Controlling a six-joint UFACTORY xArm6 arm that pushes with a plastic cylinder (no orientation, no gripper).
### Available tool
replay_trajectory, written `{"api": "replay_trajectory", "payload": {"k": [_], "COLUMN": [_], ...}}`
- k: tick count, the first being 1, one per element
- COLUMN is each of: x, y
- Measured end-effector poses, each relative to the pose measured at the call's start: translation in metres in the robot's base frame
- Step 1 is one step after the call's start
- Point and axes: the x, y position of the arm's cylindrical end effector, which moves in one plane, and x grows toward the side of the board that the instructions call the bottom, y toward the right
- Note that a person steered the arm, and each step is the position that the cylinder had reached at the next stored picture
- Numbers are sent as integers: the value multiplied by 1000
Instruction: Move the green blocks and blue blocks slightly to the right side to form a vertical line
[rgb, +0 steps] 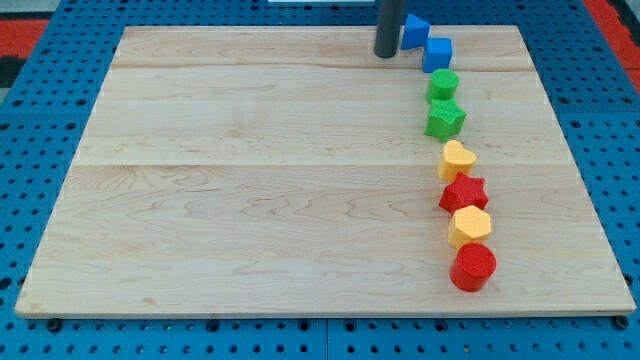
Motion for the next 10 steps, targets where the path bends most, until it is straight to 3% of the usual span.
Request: {"api": "replay_trajectory", "payload": {"k": [1, 3, 7, 10], "x": [-15, -50, -45, -45], "y": [-22, 9, 63, -35]}}
